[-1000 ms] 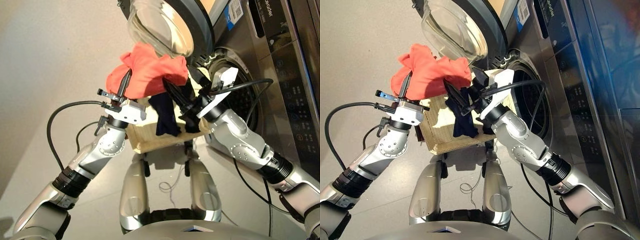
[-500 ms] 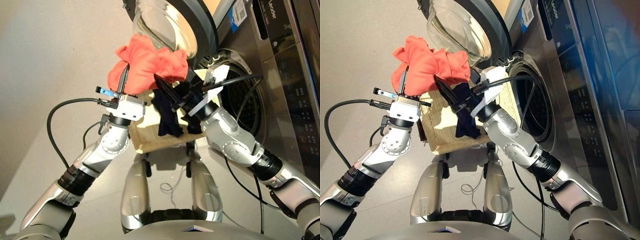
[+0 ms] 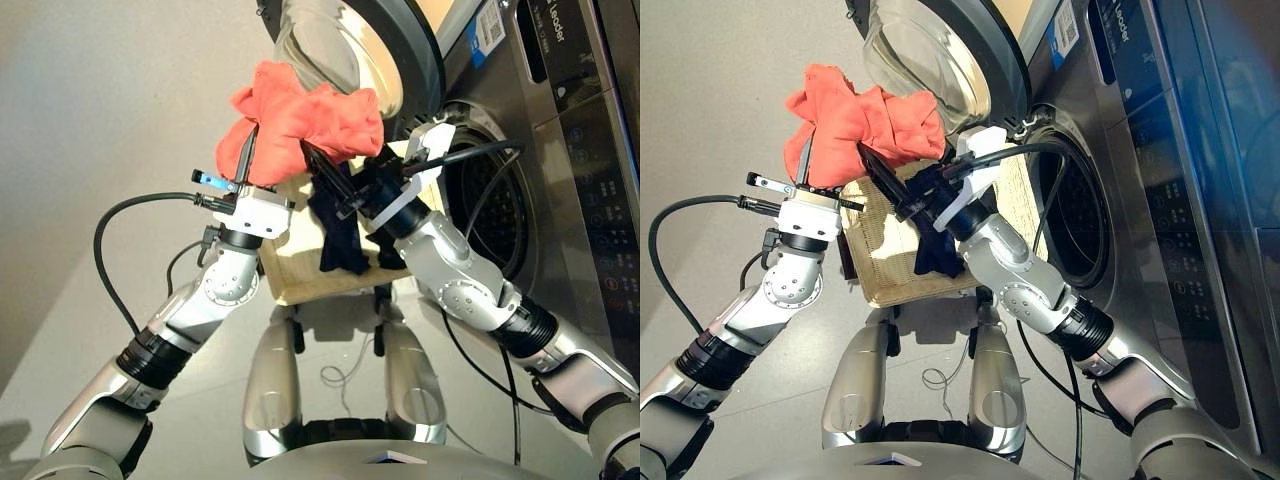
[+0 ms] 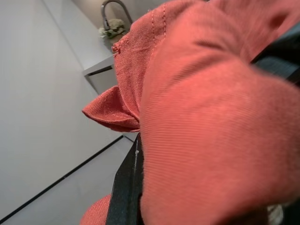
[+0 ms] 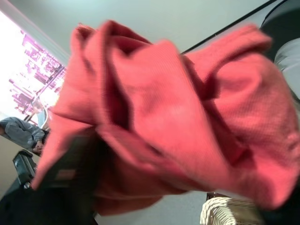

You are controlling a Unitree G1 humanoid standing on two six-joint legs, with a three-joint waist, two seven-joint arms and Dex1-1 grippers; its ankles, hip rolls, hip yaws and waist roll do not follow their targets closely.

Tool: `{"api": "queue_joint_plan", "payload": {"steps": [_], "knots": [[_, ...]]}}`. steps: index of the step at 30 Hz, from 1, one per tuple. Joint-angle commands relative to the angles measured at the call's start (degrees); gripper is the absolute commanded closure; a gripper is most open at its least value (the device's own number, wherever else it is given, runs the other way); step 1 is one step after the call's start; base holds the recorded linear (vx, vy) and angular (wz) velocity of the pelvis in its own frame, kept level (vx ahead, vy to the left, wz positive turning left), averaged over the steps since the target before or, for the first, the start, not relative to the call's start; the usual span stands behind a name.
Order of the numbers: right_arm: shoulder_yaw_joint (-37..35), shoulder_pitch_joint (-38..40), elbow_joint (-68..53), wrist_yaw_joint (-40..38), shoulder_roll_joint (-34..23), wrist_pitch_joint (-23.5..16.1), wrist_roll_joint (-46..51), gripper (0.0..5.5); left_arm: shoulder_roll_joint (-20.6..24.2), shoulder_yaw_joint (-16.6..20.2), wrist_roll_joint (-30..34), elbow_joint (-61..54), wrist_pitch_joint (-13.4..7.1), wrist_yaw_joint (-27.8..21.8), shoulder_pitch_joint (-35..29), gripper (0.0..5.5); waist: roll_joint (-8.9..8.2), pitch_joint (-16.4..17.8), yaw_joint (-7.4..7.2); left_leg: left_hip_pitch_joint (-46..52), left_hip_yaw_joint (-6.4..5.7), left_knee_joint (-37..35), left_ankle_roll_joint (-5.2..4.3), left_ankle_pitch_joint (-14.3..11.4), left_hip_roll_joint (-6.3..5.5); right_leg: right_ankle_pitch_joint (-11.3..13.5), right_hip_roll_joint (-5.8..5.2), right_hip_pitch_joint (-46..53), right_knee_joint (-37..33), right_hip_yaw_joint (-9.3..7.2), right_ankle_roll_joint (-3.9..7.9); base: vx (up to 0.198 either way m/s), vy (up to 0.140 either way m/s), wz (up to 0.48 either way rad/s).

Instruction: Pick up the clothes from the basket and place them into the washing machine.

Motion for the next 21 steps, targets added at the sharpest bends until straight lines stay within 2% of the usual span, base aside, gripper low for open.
{"api": "queue_joint_plan", "payload": {"steps": [1,10,12,13,14,15,21], "knots": [[-2.2,-0.3,-4.2,0.3,2.9,-4.4,-0.7,5.5,-1.0,-2.8,1.1,-5.6,-3.7,0.0,-1.8,5.5,-0.01,-4.9,-0.09,-1.7,0.13,5.4,-0.8,-3.3,-1.68,-2.1,-0.95,-3.0,2.6,0.59,0.23,0.0,0.0,0.0],[-4.6,4.0,-2.5,-1.9,3.9,-5.2,-5.7,5.5,-1.3,-3.2,0.8,-4.5,-4.2,0.3,-2.1,5.5,0.44,-5.1,-0.58,-1.6,-0.06,5.7,-0.73,-3.4,-1.69,-2.3,-1.07,-3.1,3.0,0.28,0.34,0.0,0.0,0.0],[-5.0,5.2,-0.8,-1.2,5.1,-5.4,-2.6,5.5,-1.4,-3.6,0.9,-4.2,-4.0,0.1,-2.1,5.5,0.49,-5.1,-0.52,-1.7,-0.12,5.8,-0.67,-3.5,-1.75,-2.3,-1.09,-3.1,3.1,0.34,0.35,0.0,0.0,0.0],[-5.0,5.5,-0.3,-1.1,5.2,-5.4,-2.1,5.5,-1.4,-3.6,0.7,-4.3,-4.0,-0.1,-2.0,3.45,0.49,-5.1,-0.47,-1.7,-0.12,5.8,-0.69,-3.5,-1.76,-2.3,-1.09,-3.0,3.0,0.35,0.34,0.0,0.0,0.0],[-5.1,5.9,0.0,-1.1,5.1,-5.5,-2.5,5.5,-1.6,-3.6,0.5,-4.3,-4.1,-0.3,-1.9,2.37,0.51,-5.1,-0.5,-1.7,-0.06,5.9,-0.67,-3.5,-1.69,-2.3,-1.09,-3.1,3.1,0.32,0.32,0.0,0.0,0.0],[-5.5,6.4,0.7,-1.3,5.3,-5.6,-3.0,5.5,-1.7,-3.7,0.2,-4.1,-4.2,-0.6,-1.8,0.0,0.6,-5.1,-0.52,-1.8,-0.08,6.2,-0.65,-3.6,-1.61,-2.4,-1.11,-3.1,3.2,0.24,0.28,0.0,0.0,0.0],[-11.3,10.7,8.6,-5.0,10.8,-10.2,-7.0,5.5,-2.4,-4.0,-0.5,-3.8,-5.4,-0.2,-1.9,0.0,1.35,-5.1,-0.63,-2.0,-0.2,6.4,-0.61,-3.7,-1.71,-2.6,-1.2,-3.1,3.2,0.18,0.33,0.0,0.0,0.0]]}}
